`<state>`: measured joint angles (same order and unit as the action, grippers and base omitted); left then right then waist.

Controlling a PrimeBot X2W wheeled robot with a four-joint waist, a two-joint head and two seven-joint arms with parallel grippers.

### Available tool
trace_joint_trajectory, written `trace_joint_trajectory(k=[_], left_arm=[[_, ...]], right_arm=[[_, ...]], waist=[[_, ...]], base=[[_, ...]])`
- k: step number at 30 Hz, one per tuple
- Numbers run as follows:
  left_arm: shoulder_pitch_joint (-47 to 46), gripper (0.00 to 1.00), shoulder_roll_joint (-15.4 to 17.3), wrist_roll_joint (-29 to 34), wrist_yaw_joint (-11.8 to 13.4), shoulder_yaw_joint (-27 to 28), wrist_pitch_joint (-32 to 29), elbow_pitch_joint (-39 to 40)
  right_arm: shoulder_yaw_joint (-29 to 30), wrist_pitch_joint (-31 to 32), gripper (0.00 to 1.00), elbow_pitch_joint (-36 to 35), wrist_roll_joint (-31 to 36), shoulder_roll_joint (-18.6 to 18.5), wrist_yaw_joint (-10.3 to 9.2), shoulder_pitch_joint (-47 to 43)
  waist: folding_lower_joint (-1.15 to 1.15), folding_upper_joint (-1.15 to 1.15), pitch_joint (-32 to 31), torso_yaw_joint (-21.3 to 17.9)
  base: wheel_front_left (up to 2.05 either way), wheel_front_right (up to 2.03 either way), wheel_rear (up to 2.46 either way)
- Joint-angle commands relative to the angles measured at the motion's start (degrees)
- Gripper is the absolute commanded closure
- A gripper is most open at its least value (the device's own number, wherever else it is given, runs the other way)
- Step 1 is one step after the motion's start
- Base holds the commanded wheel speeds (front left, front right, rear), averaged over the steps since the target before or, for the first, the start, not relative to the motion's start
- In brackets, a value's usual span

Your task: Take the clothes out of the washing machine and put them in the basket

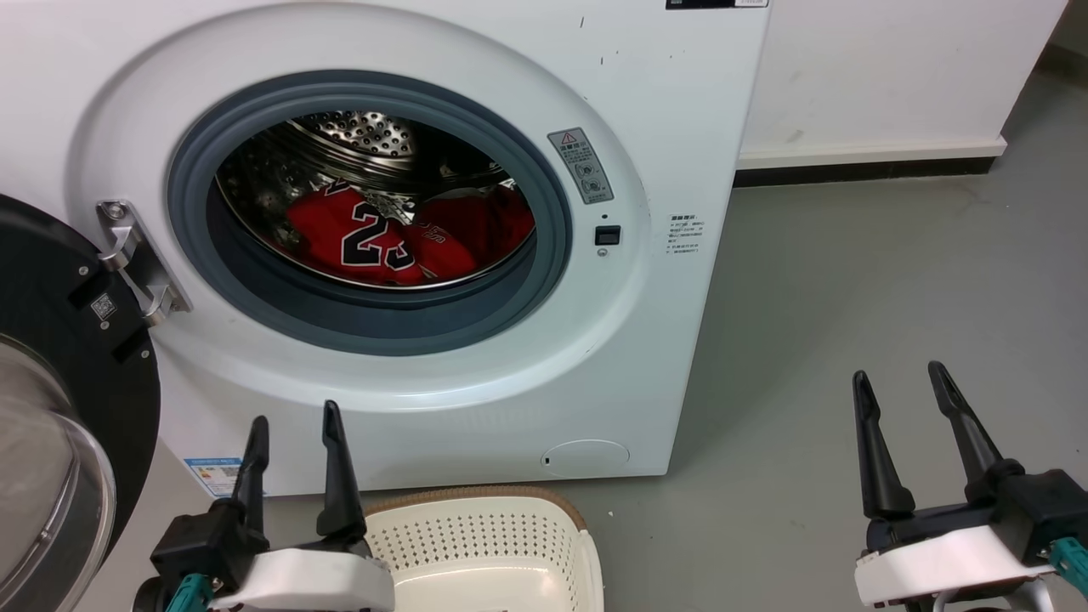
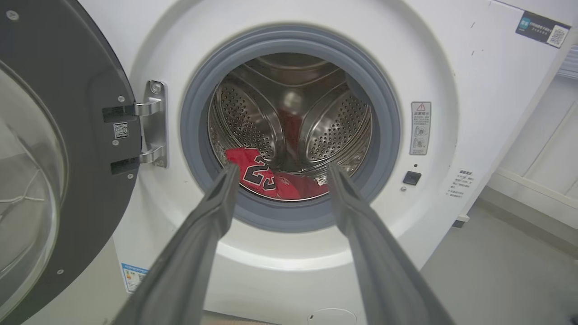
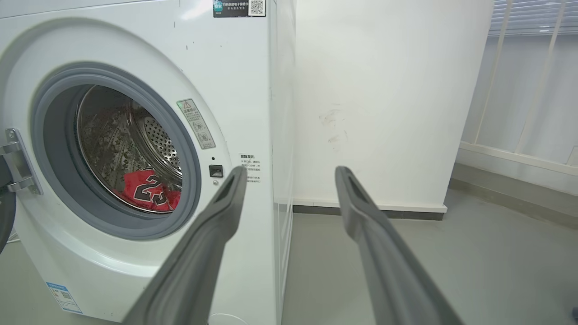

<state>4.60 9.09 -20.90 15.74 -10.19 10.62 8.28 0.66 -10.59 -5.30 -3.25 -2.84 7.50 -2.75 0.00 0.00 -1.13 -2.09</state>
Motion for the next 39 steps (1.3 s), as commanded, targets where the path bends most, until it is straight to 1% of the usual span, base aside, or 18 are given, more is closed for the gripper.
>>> trace_joint_trajectory(k=[1, 4, 7, 9, 13, 16, 20, 27, 31, 39], left_arm=[[0.5, 0.0, 0.0, 0.1, -0.9, 0.3, 0.4, -0.2], [1.2, 0.0, -0.9, 0.4, -3.9, 1.5, 0.8, -2.2], [1.8, 0.0, -1.5, 2.3, -6.4, 2.4, 1.2, -4.0], [2.1, 0.0, -1.8, 3.8, -7.8, 2.7, 1.4, -4.9], [2.6, 0.0, -2.3, 6.9, -9.6, 3.1, 1.9, -6.4], [2.8, 0.0, -2.4, 9.6, -10.0, 3.0, 2.3, -7.1], [3.1, 0.0, -2.5, 12.5, -9.1, 2.9, 2.8, -7.5], [3.4, 0.0, -2.7, 15.6, -8.5, 2.7, 3.5, -7.5], [4.0, 0.0, -3.1, 16.7, -8.0, 3.5, 3.9, -6.8], [4.8, 0.0, -4.2, 18.7, -9.1, 5.8, 4.7, -5.2]], right_arm=[[0.0, -0.5, 0.0, -0.6, 1.4, -0.1, -0.01, -0.7], [0.0, -0.8, 0.0, 0.4, 2.0, -0.1, -0.01, -1.2], [0.1, -1.2, 0.0, 2.1, 2.5, -0.1, -0.02, -2.0], [0.2, -1.5, 0.0, 3.0, 3.0, -0.1, -0.02, -2.0], [-0.1, -1.9, 0.0, 3.9, 4.7, 0.0, -0.02, -2.3], [-0.2, -2.3, 0.0, 4.0, 5.9, 0.0, -0.02, -2.4], [-0.2, -2.7, 0.0, 3.9, 7.7, 0.0, -0.02, -2.6], [0.1, -3.5, 0.0, 3.9, 10.1, 0.0, -0.02, -3.0], [0.2, -3.9, 0.0, 3.4, 11.6, 0.0, -0.02, -3.0], [0.3, -4.7, 0.0, 3.1, 14.6, 0.0, -0.03, -3.5]], waist=[[0.0, 0.0, -0.1, -0.1], [0.0, 0.0, -0.4, -0.2], [0.0, 0.0, -0.7, -0.4], [0.0, 0.0, -0.9, -0.4], [0.0, 0.0, -1.1, -0.5], [0.0, 0.0, -1.0, -0.5], [0.0, 0.0, -1.0, -0.5], [0.0, 0.0, -1.1, -0.6], [0.0, 0.0, -1.1, -0.8], [0.0, 0.0, -1.1, -1.1]], base=[[0.0, 0.0, 0.0], [0.0, 0.0, 0.0], [0.0, 0.0, 0.0], [0.0, 0.0, 0.0], [0.0, 0.0, 0.0], [0.0, 0.0, 0.0], [0.0, 0.0, 0.0], [0.0, 0.0, 0.0], [0.0, 0.0, 0.0], [0.0, 0.0, 0.0]])
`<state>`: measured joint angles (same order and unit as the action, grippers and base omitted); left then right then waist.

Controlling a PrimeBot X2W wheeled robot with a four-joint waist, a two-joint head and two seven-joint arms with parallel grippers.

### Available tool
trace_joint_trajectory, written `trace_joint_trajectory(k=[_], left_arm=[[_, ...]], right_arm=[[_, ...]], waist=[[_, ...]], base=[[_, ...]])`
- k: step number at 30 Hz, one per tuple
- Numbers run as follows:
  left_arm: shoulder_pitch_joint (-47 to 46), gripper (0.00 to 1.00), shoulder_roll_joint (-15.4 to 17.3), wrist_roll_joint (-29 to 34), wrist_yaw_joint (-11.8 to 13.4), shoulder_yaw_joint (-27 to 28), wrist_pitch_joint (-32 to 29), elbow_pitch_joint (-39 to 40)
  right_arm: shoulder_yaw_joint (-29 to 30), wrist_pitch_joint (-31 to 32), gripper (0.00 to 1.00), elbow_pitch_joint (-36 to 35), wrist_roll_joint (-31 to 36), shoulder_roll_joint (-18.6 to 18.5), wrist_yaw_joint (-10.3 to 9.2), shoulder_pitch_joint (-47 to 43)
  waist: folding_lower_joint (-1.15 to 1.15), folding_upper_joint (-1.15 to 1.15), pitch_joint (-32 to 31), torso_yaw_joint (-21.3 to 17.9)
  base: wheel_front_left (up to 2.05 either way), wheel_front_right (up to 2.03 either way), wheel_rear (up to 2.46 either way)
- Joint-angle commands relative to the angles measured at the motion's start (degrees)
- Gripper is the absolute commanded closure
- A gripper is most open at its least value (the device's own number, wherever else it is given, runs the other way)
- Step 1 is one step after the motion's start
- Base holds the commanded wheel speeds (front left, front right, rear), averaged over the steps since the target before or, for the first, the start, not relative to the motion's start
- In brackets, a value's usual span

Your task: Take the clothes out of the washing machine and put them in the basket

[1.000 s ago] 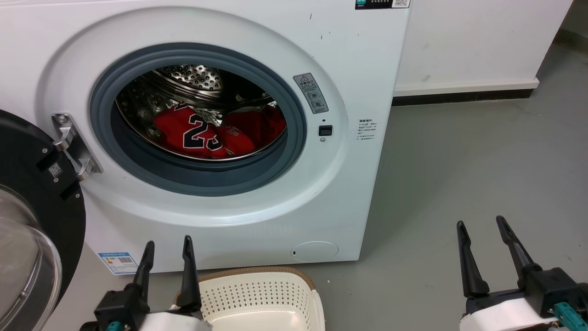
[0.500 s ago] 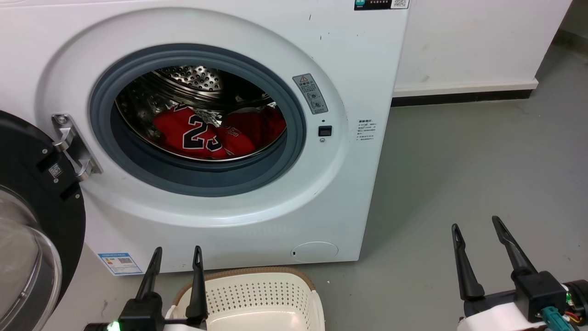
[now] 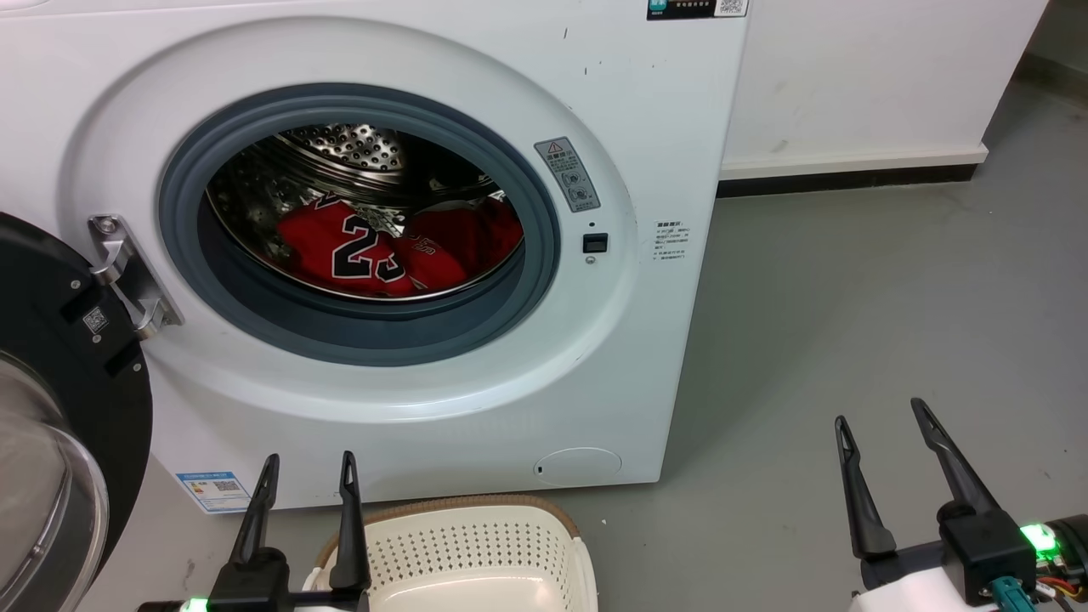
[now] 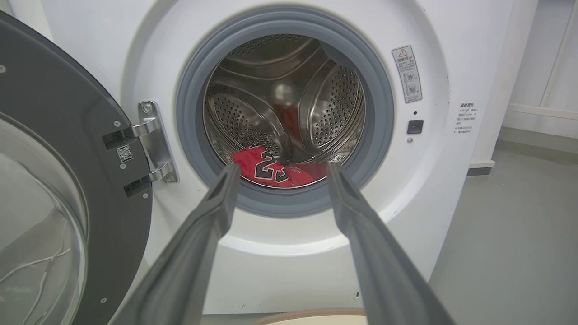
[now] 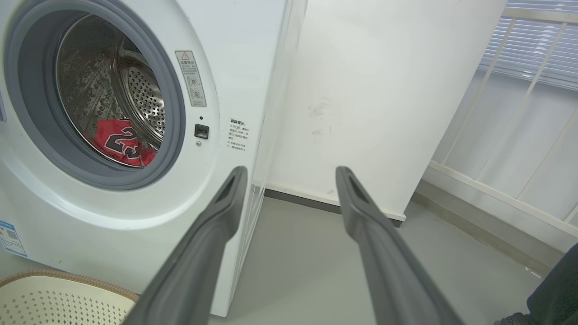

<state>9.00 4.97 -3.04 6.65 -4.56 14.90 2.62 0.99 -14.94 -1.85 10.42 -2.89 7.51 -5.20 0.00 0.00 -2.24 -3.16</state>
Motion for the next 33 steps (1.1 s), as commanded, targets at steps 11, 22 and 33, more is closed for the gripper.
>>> trace_joint_trajectory(k=[11, 22, 33], left_arm=[[-0.2, 0.0, -1.7, 0.9, -3.6, 2.8, 0.3, 0.0], [-9.5, 0.0, 0.4, 0.7, -8.4, 5.5, 0.3, -5.0], [-38.0, 0.0, 14.2, 1.7, -12.6, 7.5, -5.0, -22.1]], right_arm=[[-0.5, -0.3, 0.0, -0.8, 0.1, 0.0, -0.04, -0.4], [0.2, -0.3, 0.0, -3.5, -0.8, 0.0, -0.04, 4.4], [1.1, -0.3, 0.0, -3.7, -5.8, 0.1, -0.05, 10.9]], waist=[[0.0, 0.0, 1.6, -0.5], [0.0, 0.0, 14.5, -5.0], [0.0, 0.0, 30.6, -10.0]], base=[[0.0, 0.0, 0.0], [0.0, 0.0, 0.0], [0.0, 0.0, 0.0]])
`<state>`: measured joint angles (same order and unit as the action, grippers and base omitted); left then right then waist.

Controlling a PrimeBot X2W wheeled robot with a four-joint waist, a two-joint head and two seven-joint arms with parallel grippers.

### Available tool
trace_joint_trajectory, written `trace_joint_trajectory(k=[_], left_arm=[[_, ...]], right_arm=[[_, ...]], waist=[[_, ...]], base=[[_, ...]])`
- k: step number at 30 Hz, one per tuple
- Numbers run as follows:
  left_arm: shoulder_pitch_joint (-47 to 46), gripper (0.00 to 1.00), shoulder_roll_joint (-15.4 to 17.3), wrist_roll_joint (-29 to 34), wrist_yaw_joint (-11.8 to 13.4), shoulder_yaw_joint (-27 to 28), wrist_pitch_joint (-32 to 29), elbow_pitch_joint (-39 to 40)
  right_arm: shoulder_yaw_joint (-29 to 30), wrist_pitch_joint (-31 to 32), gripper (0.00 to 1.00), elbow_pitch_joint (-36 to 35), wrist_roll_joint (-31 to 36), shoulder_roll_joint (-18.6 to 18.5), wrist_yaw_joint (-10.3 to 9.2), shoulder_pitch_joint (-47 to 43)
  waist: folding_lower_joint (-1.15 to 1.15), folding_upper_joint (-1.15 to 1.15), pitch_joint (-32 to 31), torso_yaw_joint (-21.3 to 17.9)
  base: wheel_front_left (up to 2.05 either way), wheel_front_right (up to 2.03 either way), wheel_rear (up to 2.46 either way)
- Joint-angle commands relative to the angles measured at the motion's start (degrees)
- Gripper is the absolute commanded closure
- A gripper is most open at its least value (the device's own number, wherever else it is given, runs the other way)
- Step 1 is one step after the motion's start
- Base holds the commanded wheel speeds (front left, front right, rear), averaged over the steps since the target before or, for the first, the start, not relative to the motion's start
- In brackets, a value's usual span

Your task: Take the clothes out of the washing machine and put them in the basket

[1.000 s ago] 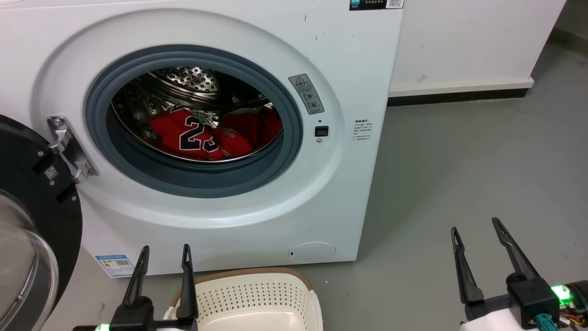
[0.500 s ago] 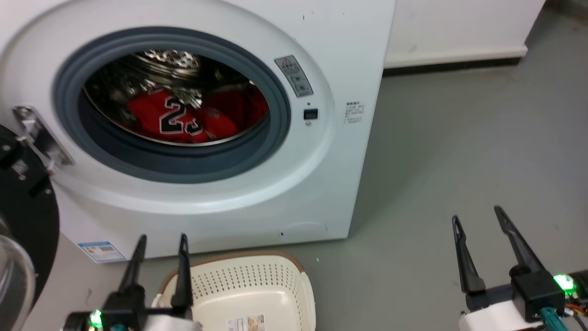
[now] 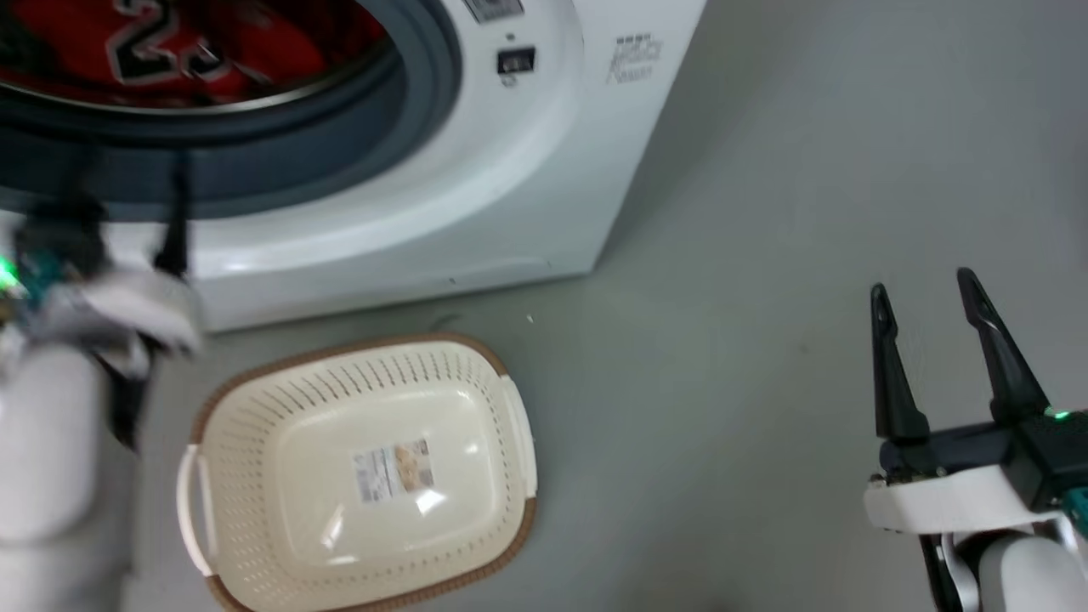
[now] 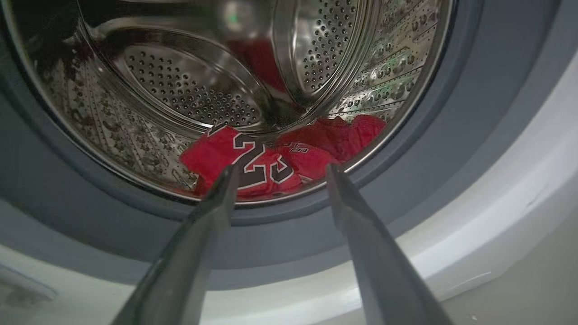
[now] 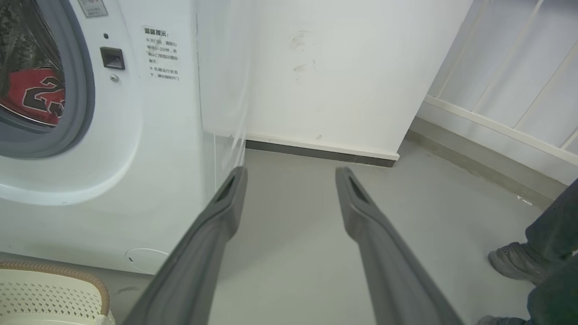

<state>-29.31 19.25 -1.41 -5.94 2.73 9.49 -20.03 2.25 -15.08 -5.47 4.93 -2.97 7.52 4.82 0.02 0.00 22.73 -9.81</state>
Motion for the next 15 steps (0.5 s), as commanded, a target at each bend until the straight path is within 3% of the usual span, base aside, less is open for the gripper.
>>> trace_joint_trajectory(k=[1, 2, 3, 8, 15], left_arm=[[-2.8, 0.0, 2.0, 0.3, -0.3, 0.1, -1.5, -0.8], [-9.1, 0.0, 5.1, 0.7, -0.8, -0.9, -4.9, -3.0], [-9.1, 0.0, 5.1, 0.7, -0.8, -0.9, -4.9, -3.0], [-25.1, 0.0, 14.4, 3.3, -1.3, -5.9, -17.0, -8.3], [-44.1, 0.0, 20.5, 1.0, -1.4, -15.1, -32.6, -16.5]], right_arm=[[-0.5, -0.1, 0.0, 0.1, -0.9, 0.2, -0.06, 1.6], [-0.5, -0.1, 0.0, 0.3, -1.8, 0.2, -0.07, 2.9], [-0.5, -0.1, 0.0, 0.3, -1.8, 0.2, -0.07, 2.9], [-1.5, -0.1, 0.0, 0.4, -4.7, 0.2, -0.06, 5.3], [-5.5, -0.1, 0.0, 0.2, -7.8, 0.2, -0.07, 7.1]], waist=[[-0.02, 0.0, 7.1, -4.1], [-0.02, 0.0, 9.5, -5.1], [-0.02, 0.0, 9.5, -5.1], [-0.02, 0.0, 15.9, -7.1], [-0.02, 0.0, 22.2, -9.5]], base=[[0.0, 0.0, 0.0], [0.0, 0.0, 0.0], [0.0, 0.0, 0.0], [0.0, 0.0, 0.0], [0.0, 0.0, 0.0]])
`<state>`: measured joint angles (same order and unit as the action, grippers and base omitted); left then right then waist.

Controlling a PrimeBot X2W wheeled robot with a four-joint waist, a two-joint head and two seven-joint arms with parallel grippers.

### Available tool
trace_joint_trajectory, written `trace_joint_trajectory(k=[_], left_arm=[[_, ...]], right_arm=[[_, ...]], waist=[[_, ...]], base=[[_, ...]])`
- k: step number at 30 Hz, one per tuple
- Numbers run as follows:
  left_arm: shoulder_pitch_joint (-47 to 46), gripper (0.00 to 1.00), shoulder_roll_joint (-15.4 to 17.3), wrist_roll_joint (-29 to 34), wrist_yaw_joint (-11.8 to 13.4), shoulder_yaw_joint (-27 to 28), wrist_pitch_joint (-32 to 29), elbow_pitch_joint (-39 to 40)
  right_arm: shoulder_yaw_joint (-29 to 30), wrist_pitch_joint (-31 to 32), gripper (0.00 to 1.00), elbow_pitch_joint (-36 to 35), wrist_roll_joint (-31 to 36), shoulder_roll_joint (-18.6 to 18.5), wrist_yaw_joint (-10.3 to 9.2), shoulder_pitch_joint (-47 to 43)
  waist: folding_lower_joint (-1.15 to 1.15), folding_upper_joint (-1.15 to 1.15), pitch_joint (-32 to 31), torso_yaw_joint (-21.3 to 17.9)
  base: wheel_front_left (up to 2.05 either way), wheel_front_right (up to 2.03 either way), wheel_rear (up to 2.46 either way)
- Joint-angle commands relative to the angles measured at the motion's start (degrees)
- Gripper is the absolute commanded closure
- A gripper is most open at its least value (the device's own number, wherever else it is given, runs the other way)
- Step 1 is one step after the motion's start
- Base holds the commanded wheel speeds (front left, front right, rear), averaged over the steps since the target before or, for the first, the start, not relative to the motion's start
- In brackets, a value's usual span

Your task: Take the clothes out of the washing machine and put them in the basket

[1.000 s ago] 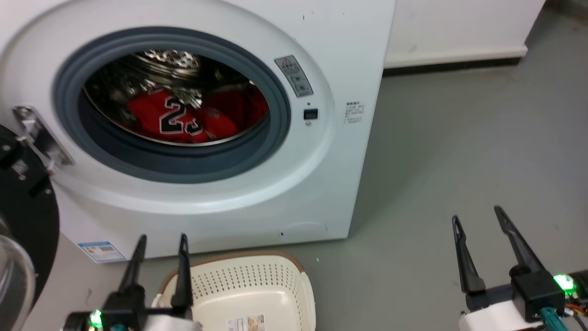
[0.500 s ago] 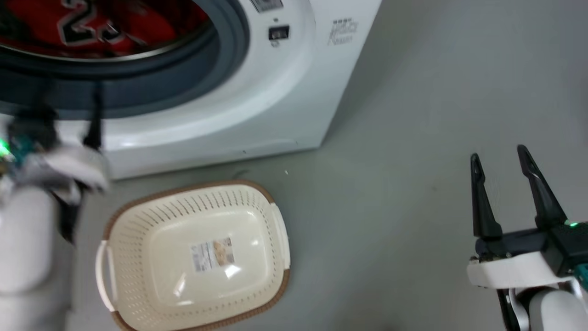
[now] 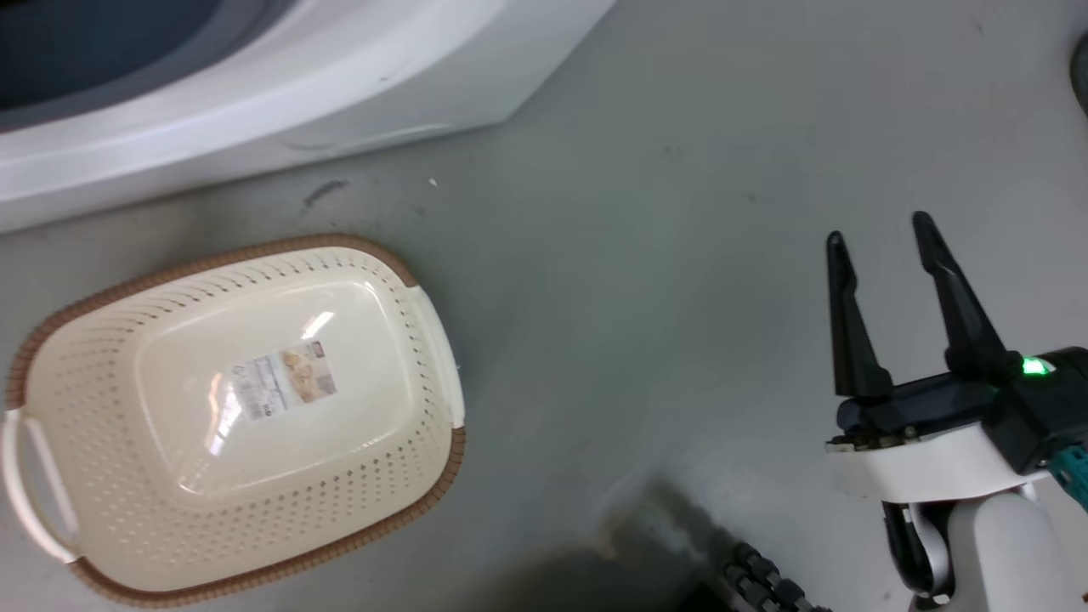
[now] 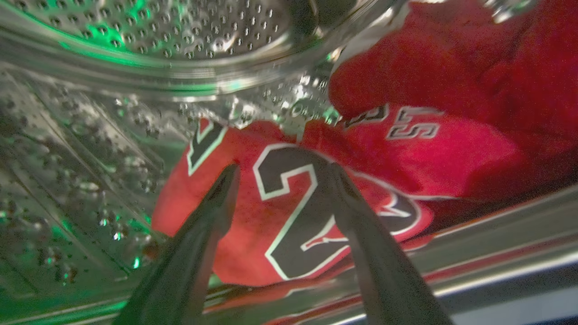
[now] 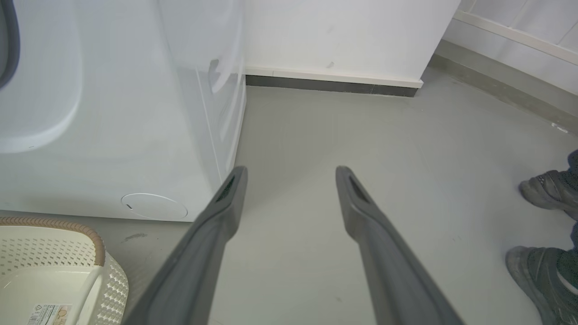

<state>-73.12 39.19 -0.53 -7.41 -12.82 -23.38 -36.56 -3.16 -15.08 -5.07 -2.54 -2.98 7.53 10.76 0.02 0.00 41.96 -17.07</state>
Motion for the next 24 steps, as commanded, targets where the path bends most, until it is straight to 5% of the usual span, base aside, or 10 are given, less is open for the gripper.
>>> trace_joint_trajectory(k=[1, 7, 12, 13, 14, 15, 24], left_arm=[[-2.3, 0.0, 1.3, -0.6, 0.0, -0.9, -2.0, -0.9], [-13.6, 0.0, 6.7, -7.5, 0.0, -10.0, -14.9, -5.6], [-17.0, 0.0, 9.0, -10.4, 0.0, -14.3, -19.2, -6.6], [-17.5, 0.22, 9.3, -11.1, 0.0, -14.9, -19.6, -6.9], [-18.1, 0.79, 9.6, -11.9, 0.0, -14.8, -19.9, -7.2], [-18.4, 1.0, 9.5, -12.6, 0.0, -14.6, -19.7, -7.4], [-16.8, 1.0, 7.6, -14.8, 0.0, -17.0, -10.1, -10.4]], right_arm=[[-0.8, -0.1, 0.0, -0.3, -0.4, 0.2, -0.08, 1.4], [-4.1, -0.1, 0.0, -2.0, -3.3, 0.2, -0.08, 1.4], [-4.1, -0.1, 0.0, -2.4, -3.9, 0.2, -0.08, 1.4], [-4.0, -0.1, 0.0, -2.4, -4.0, 0.2, -0.08, 1.4], [-3.9, -0.1, 0.0, -2.4, -4.0, 0.2, -0.08, 1.5], [-3.7, -0.1, 0.0, -2.4, -4.1, 0.2, -0.08, 1.7], [-1.3, -0.1, 0.0, -0.6, -4.7, 0.1, -0.07, 2.1]], waist=[[-0.02, 0.0, 3.6, -2.6], [-0.02, 0.0, 7.6, -5.7], [-0.02, 0.0, 9.0, -6.3], [-0.02, 0.0, 9.1, -6.3], [-0.02, 0.0, 9.2, -6.3], [-0.02, 0.0, 9.3, -6.3], [-0.02, 0.0, 5.8, -3.8]], base=[[0.0, 0.0, 0.0], [0.0, 0.0, 0.0], [0.0, 0.0, 0.0], [0.0, 0.0, 0.0], [0.0, 0.0, 0.0], [0.0, 0.0, 0.0], [0.0, 0.0, 0.0]])
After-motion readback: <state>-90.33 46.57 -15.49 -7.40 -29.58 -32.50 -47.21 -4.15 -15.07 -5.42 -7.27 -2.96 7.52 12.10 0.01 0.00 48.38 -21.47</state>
